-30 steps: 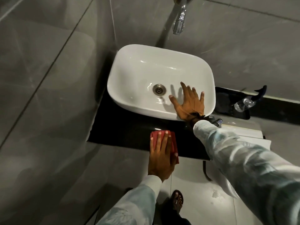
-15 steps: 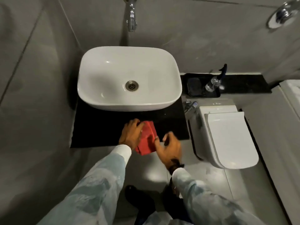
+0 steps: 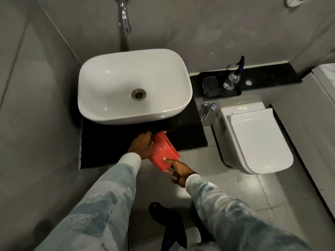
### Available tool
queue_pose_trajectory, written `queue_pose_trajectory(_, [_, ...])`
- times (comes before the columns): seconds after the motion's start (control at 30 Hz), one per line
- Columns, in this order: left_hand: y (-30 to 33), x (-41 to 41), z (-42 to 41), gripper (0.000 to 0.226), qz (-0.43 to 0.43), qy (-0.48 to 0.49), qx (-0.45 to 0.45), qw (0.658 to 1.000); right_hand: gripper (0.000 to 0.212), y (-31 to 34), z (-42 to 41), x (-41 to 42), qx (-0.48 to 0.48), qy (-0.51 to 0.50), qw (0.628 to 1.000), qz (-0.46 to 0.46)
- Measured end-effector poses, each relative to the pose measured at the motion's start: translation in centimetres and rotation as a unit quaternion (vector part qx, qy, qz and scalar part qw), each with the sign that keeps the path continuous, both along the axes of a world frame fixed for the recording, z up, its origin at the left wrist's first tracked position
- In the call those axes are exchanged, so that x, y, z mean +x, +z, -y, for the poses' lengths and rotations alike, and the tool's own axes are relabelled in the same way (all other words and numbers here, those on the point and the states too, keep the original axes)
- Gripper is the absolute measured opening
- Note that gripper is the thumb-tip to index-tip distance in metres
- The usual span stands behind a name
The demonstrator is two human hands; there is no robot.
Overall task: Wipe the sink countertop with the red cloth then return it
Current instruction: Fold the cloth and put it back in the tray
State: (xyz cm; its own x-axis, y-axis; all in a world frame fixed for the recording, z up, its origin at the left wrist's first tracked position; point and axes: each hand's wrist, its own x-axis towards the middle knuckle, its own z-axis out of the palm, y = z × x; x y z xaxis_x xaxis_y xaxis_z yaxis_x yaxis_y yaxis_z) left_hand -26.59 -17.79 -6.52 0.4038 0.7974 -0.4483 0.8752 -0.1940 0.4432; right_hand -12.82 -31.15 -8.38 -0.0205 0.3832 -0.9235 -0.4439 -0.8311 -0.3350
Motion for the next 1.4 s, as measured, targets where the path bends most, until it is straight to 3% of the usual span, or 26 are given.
queue_pose_trajectory(0.2, [3.6, 7.3, 1.1, 0.018, 0.074, -0.02, -0.076, 0.994, 0.039, 4.0, 1.6, 8.4, -0.008, 0.0, 0.999, 0.054])
queue_pose_trajectory(0.37, [6.3, 18.2, -1.0, 0.019, 0.135, -0.025, -0.115, 0.984, 0.037, 6.3, 0.8, 17.4, 0.007, -0.051, 0.993, 0.102])
queue_pose_trajectory(0.43, [6.9, 22.9, -2.9, 0.01, 0.156, -0.002, -0.127, 0.98, 0.04, 6.7, -0.6, 21.3, 0.025, -0.079, 0.992, 0.1])
queue_pose_trajectory(0.53, [7.2, 28.9, -6.5, 0.017, 0.182, 0.035, -0.146, 0.972, 0.044, 6.2, -4.2, 26.5, 0.057, -0.142, 0.986, 0.063])
queue_pose_trajectory(0.63, [6.0, 34.1, -11.2, 0.023, 0.157, 0.053, -0.134, 0.977, 0.034, 4.5, -9.1, 31.1, 0.081, -0.179, 0.98, 0.029])
queue_pose_trajectory(0.77, [2.4, 40.9, -18.3, 0.024, 0.097, 0.041, -0.088, 0.991, 0.04, 1.0, -16.6, 37.2, 0.067, -0.154, 0.984, 0.064])
queue_pose_trajectory(0.87, [-1.6, 44.5, -22.9, 0.029, 0.059, 0.008, -0.065, 0.996, 0.019, -2.5, -21.5, 40.3, 0.049, -0.204, 0.976, 0.06])
queue_pose_trajectory(0.93, [-5.8, 46.6, -26.1, 0.04, 0.021, -0.004, -0.042, 0.999, 0.029, -6.4, -24.6, 41.6, 0.034, -0.233, 0.971, 0.033])
queue_pose_trajectory(1.07, [-7.0, 47.8, -28.6, 0.036, 0.001, -0.044, -0.021, 0.999, 0.051, -7.7, -27.4, 41.4, 0.031, -0.254, 0.967, 0.008])
queue_pose_trajectory(1.2, [-9.0, 48.7, -30.3, 0.044, -0.021, -0.034, 0.005, 0.999, 0.04, -9.7, -29.1, 41.1, -0.01, -0.271, 0.962, 0.014])
queue_pose_trajectory(1.4, [-5.4, 46.6, -29.6, 0.046, -0.007, -0.03, 0.046, 0.998, 0.03, -7.7, -28.1, 40.8, -0.018, -0.176, 0.981, 0.085])
